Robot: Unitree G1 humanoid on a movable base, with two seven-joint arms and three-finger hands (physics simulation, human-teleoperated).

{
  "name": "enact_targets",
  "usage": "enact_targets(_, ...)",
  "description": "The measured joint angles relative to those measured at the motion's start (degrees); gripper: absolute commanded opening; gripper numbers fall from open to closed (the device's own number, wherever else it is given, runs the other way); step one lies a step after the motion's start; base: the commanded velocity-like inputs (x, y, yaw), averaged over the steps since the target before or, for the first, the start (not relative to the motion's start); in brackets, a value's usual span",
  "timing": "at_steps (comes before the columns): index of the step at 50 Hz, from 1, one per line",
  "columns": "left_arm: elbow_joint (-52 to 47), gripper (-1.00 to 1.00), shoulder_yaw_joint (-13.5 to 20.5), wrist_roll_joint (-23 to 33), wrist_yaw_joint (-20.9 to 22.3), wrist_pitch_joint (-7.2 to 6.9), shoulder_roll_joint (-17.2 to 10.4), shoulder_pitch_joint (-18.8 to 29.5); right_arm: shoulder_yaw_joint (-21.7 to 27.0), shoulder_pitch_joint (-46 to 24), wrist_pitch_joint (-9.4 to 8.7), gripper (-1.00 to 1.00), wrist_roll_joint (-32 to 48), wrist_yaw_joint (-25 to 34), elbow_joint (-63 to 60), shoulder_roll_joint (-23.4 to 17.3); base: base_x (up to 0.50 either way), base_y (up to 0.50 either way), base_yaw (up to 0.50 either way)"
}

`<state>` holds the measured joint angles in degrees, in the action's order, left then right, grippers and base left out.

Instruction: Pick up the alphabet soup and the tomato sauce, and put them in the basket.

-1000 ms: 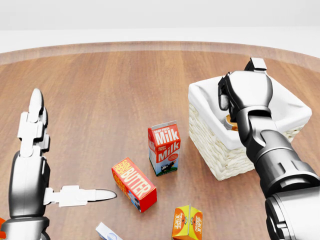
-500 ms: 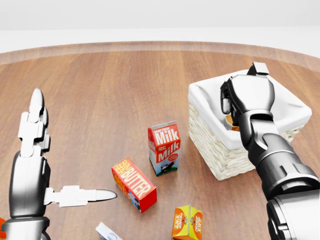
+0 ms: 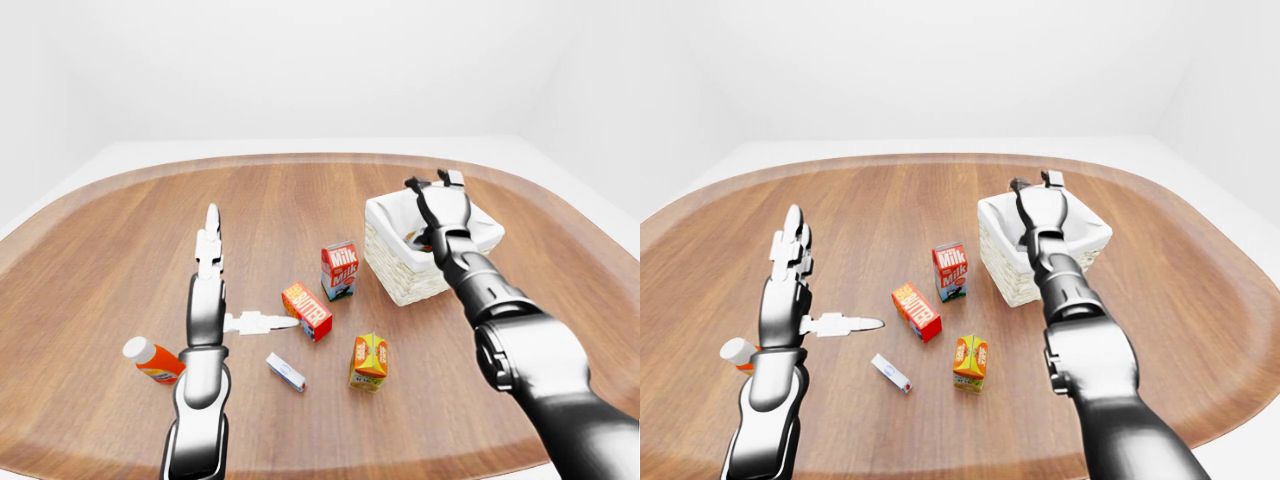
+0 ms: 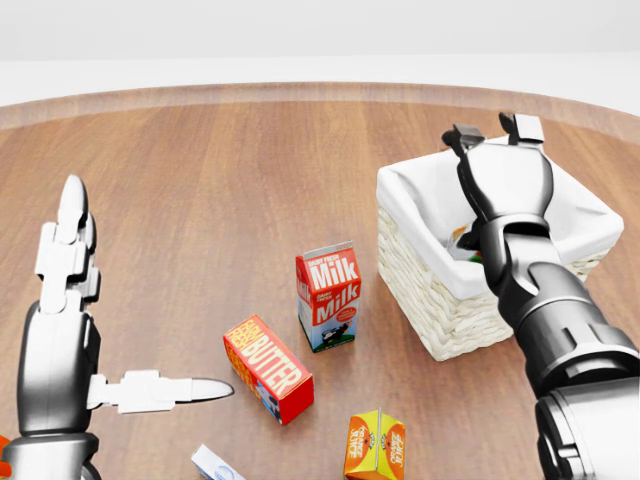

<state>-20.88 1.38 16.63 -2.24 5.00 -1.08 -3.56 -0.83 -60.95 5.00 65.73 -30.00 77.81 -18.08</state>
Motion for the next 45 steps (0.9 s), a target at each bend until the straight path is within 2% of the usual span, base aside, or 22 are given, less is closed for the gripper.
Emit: enact_targets(45, 0.0, 1.0, 0.0, 0.0, 0.0, 0.0, 0.0, 0.0, 0.1, -2.7, 0.0, 1.0, -1.1, 0.0, -0.6, -1.0, 0.0, 0.0, 0.0)
